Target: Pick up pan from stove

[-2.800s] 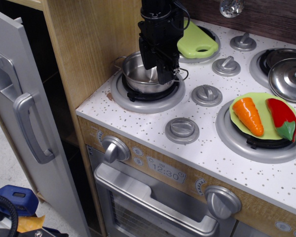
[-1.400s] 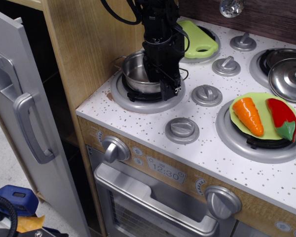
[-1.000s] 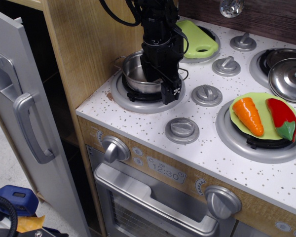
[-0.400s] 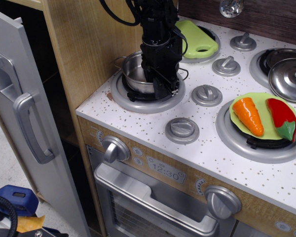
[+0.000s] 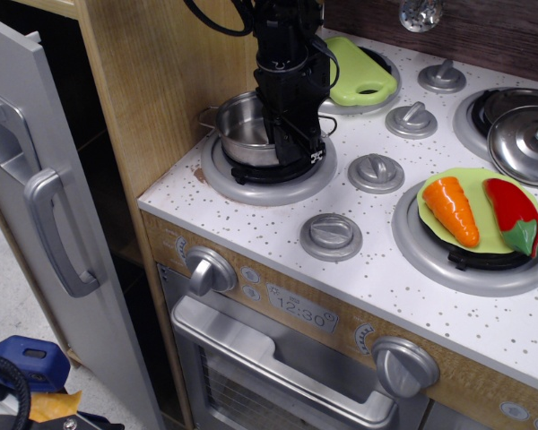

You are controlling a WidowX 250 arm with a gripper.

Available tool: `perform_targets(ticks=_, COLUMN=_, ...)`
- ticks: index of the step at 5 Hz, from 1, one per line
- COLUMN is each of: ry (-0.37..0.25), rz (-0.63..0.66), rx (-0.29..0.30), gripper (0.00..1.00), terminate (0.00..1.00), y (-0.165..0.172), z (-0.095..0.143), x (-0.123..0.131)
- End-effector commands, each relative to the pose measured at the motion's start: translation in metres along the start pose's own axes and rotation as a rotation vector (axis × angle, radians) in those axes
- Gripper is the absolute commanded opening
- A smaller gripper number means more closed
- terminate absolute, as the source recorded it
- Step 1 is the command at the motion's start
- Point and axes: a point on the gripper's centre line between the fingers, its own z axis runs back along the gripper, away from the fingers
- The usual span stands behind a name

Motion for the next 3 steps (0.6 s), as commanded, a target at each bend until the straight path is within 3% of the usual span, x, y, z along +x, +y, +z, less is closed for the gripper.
perform_targets(ticks=1, ry=-0.006, rz=-0.006, rx=0.061, gripper=0.00, terminate=0.00, y=0.008, z=0.036, x=0.009)
perform_targets(ticks=2, ry=-0.001, rz=-0.005, rx=0.096, gripper=0.00, terminate=0.00, y=0.004, z=0.050, x=0.008)
perform_targets(ticks=3, ry=-0.011, rz=-0.016, rx=0.117, gripper=0.00, terminate=1.00, y=0.001, z=0.055, x=0.008)
